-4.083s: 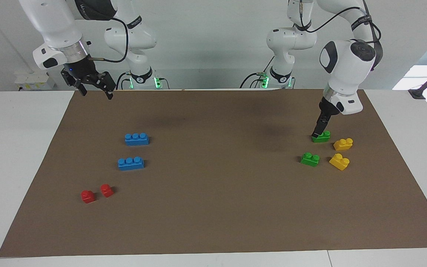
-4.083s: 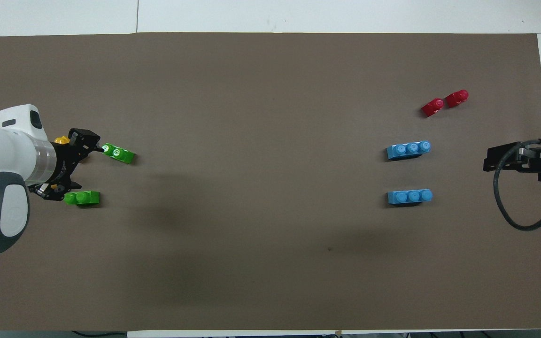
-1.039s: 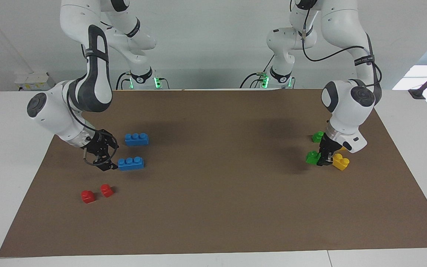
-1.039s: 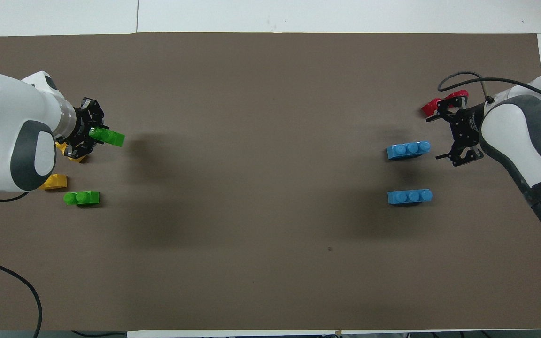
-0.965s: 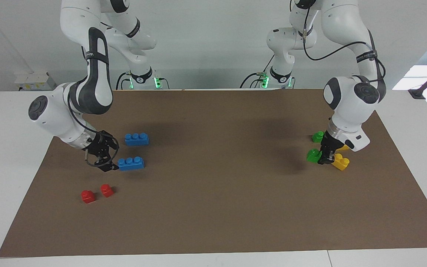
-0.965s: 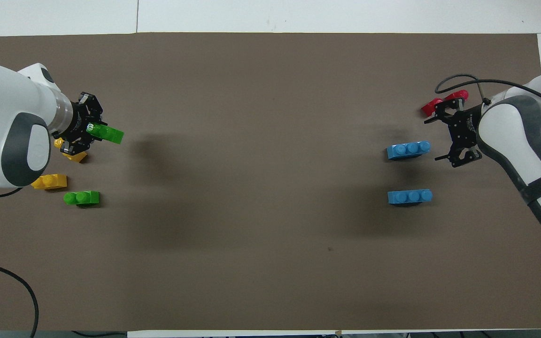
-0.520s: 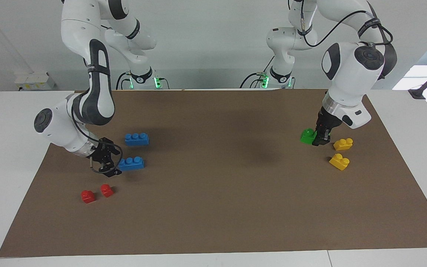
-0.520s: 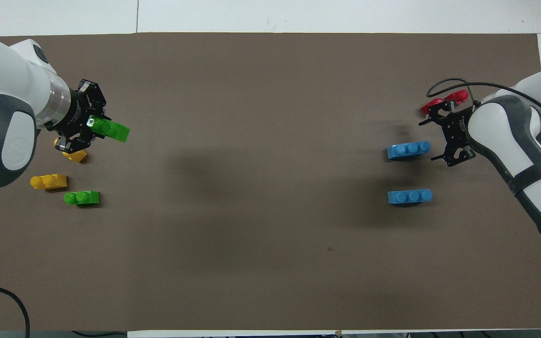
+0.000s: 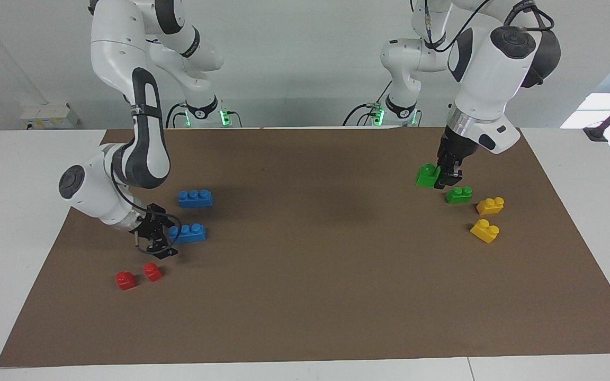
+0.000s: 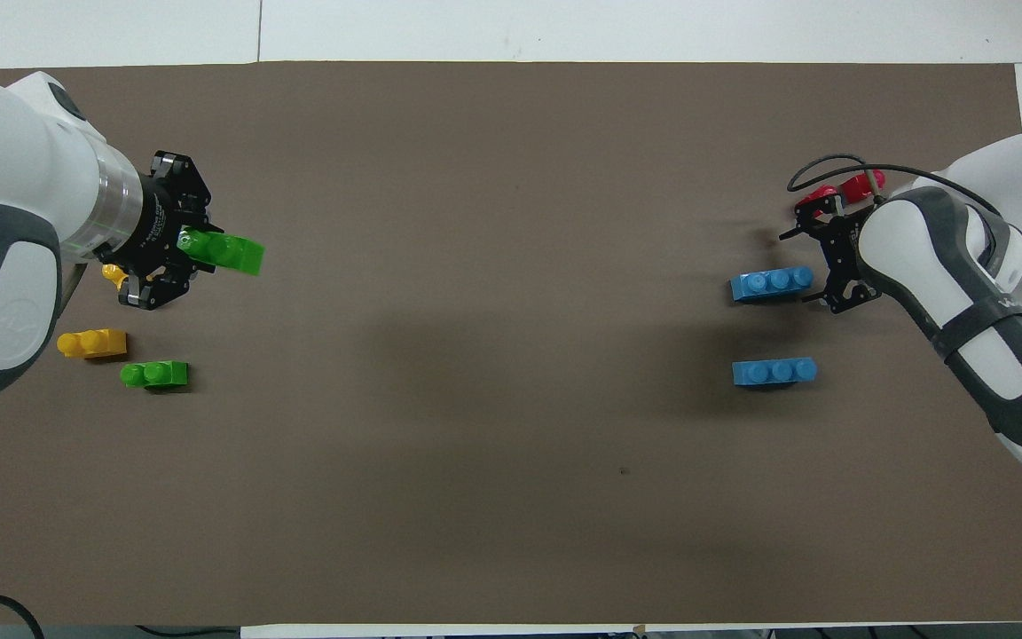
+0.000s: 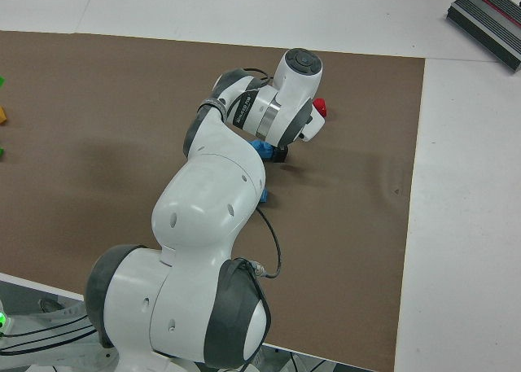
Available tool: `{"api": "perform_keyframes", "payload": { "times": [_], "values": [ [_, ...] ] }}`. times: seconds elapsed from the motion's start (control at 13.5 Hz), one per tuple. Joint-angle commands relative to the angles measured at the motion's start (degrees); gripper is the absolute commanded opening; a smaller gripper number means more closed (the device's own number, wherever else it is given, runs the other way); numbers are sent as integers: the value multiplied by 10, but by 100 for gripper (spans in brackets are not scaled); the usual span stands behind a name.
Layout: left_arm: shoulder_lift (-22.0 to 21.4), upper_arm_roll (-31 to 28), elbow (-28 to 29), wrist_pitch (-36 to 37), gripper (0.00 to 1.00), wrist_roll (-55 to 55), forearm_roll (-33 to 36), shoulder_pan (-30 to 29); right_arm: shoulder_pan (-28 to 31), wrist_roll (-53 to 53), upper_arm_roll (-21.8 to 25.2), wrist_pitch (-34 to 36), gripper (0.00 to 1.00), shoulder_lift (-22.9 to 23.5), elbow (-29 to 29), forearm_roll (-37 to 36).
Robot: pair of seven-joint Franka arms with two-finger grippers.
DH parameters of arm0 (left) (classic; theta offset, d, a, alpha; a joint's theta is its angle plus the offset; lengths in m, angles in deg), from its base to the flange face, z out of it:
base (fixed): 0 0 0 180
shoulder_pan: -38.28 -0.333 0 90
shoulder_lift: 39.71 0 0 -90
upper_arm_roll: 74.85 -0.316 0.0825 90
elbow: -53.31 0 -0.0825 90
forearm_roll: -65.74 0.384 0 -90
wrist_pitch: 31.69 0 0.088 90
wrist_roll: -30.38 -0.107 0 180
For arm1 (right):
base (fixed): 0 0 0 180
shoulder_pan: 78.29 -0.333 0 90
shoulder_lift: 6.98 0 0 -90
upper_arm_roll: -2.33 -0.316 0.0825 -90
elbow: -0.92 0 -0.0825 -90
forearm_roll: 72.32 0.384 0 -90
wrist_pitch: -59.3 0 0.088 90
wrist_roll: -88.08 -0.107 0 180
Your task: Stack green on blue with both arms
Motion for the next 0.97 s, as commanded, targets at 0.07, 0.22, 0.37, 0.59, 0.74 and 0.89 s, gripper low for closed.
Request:
{"api": "perform_keyframes", "payload": {
  "times": [0.07, 0.22, 0.37, 0.59, 0.74, 0.89],
  "values": [
    [-15, -2, 4, 18, 0, 18, -6, 10, 3, 28, -4, -12, 84, -2, -9, 23],
    [-15, -2, 5, 18, 0, 19, -6, 14, 3, 35, -5, -7, 65, -3, -12, 23],
    [-17, -2, 7, 18, 0, 20, -7, 17, 7, 43, -5, 8, 49, -4, -13, 44],
    [-17, -2, 8, 17, 0, 20, -7, 17, 10, 127, -4, 56, 0, -10, -6, 59],
    [-16, -2, 6, 17, 0, 21, -11, 17, 6, 128, -4, 66, 0, -17, 2, 59],
    [-16, -2, 5, 18, 0, 32, -14, 17, -4, 67, -8, 83, 0, -32, 11, 65]
  ]
}}
